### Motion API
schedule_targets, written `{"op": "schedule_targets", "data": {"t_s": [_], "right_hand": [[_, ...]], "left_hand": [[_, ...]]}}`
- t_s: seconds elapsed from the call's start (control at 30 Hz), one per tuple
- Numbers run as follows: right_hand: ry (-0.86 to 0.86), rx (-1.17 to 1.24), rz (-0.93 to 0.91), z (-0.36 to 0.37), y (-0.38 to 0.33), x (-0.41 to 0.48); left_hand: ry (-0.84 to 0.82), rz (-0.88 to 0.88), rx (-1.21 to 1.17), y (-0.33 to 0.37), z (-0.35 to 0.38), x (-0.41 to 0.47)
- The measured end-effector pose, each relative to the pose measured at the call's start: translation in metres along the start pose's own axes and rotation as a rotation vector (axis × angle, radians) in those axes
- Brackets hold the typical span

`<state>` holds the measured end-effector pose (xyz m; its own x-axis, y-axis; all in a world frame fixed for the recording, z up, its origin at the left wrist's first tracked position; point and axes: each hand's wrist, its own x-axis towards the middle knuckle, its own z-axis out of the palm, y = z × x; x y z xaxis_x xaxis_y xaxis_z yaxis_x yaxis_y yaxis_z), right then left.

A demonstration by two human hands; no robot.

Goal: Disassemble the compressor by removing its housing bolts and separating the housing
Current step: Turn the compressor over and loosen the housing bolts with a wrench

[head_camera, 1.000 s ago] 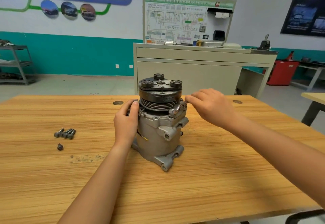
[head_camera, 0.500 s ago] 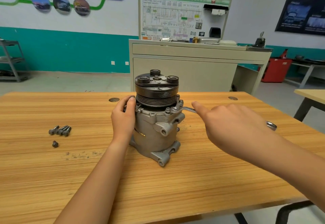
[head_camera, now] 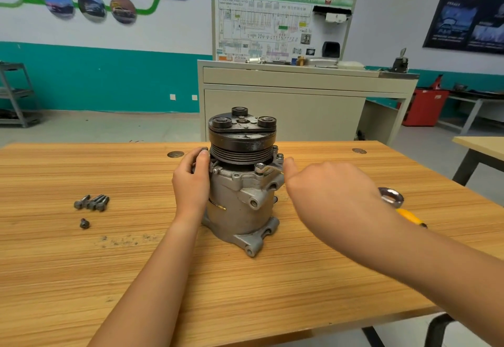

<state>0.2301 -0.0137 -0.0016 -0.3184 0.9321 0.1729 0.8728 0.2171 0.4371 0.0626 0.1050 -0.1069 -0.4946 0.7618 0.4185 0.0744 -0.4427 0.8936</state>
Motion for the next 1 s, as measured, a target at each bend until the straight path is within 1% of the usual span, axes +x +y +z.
{"op": "schedule_targets", "data": {"t_s": [0.07, 0.13, 0.2, 0.27, 0.33, 0.4, 0.5, 0.6, 0.67, 0.77, 0.83, 0.9, 0.97, 1.0], "right_hand": [[-0.055, -0.005, -0.003, -0.003, -0.017, -0.001], [-0.057, -0.032, -0.009, 0.001, -0.031, -0.002], [0.001, -0.038, -0.023, 0.013, -0.032, -0.003], [0.103, -0.055, -0.059, 0.028, -0.017, -0.003], [0.174, -0.113, -0.133, 0.044, 0.011, 0.004], [0.195, -0.137, -0.228, 0.051, 0.045, 0.019], [0.279, -0.141, -0.421, 0.052, 0.078, 0.05], [0.52, -0.048, -0.548, 0.064, 0.084, 0.078], [0.667, 0.008, -0.554, 0.076, 0.077, 0.092], [0.836, 0.149, -0.445, 0.092, 0.057, 0.102], [0.882, 0.28, -0.322, 0.104, 0.056, 0.103], [0.873, 0.454, -0.13, 0.117, 0.065, 0.098], [0.81, 0.699, 0.114, 0.131, 0.076, 0.089], [0.77, 0.845, 0.208, 0.135, 0.079, 0.086]], "left_hand": [[0.013, -0.005, -0.002, -0.001, 0.002, -0.001], [0.025, -0.017, 0.001, -0.001, 0.002, -0.001], [0.026, -0.02, 0.004, -0.001, 0.002, -0.001], [0.017, -0.007, 0.015, -0.001, 0.002, 0.001], [0.006, 0.025, 0.026, 0.0, 0.002, 0.001], [-0.01, 0.053, 0.032, 0.002, 0.002, 0.001], [-0.051, 0.061, 0.029, 0.001, 0.002, 0.004], [-0.1, 0.056, 0.003, 0.0, 0.0, 0.009], [-0.132, 0.058, 0.003, -0.001, -0.002, 0.012], [-0.181, 0.027, 0.004, -0.002, -0.005, 0.02], [-0.223, 0.011, -0.006, -0.001, -0.007, 0.024], [-0.255, -0.01, -0.015, -0.001, -0.009, 0.028], [-0.278, -0.032, -0.008, -0.002, -0.01, 0.031], [-0.289, -0.047, -0.009, -0.003, -0.011, 0.033]]}}
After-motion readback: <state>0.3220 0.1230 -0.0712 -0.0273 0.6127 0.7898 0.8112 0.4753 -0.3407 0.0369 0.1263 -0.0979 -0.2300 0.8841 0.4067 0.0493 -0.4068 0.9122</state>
